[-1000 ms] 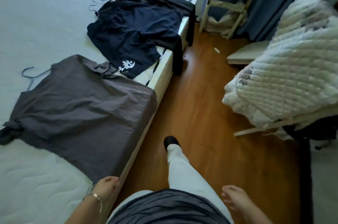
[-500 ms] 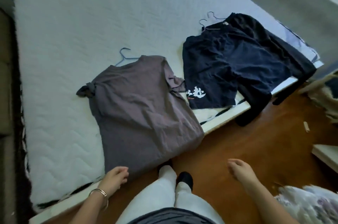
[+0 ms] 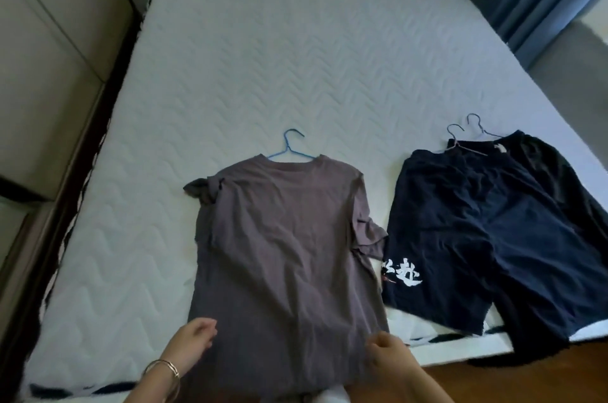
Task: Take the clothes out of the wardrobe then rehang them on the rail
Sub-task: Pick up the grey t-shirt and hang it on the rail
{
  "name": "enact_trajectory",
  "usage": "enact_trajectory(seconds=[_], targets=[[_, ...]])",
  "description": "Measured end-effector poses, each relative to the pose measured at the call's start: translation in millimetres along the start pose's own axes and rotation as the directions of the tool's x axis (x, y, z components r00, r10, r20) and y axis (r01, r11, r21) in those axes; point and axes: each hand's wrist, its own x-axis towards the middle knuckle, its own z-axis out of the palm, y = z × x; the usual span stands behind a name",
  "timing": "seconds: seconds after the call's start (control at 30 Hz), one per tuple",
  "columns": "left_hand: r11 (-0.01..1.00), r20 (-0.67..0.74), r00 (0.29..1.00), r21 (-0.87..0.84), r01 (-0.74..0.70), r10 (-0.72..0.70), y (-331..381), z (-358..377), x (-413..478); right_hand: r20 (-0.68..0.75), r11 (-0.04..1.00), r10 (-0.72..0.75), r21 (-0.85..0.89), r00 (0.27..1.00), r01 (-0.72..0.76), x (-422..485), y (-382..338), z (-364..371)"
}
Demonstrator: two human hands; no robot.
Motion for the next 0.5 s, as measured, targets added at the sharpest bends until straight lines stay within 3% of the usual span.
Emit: enact_trajectory(seconds=[0.3, 0.43, 0.5], targets=[[0.957, -0.147, 0.972, 0.251, -0.143, 0.183, 82.5, 41.7, 118.7, -0.016, 0.943, -0.214, -0.265, 0.977, 0.202, 133.4, -139.2, -27.0], [0.797, -0.189, 0.898, 0.557, -0.235, 0.397, 100.8, 62.6, 191.6, -0.069, 0.901, -0.348, -0.301, 0.935, 0.313, 200.0, -195.3, -15.4], [0.723, -0.186, 0.89, 0.661, -0.201, 0.417, 99.9, 72.2, 223.9, -0.088, 0.87, -0.418, -0.326, 0.904, 0.37, 231.0, -226.2, -11.0]])
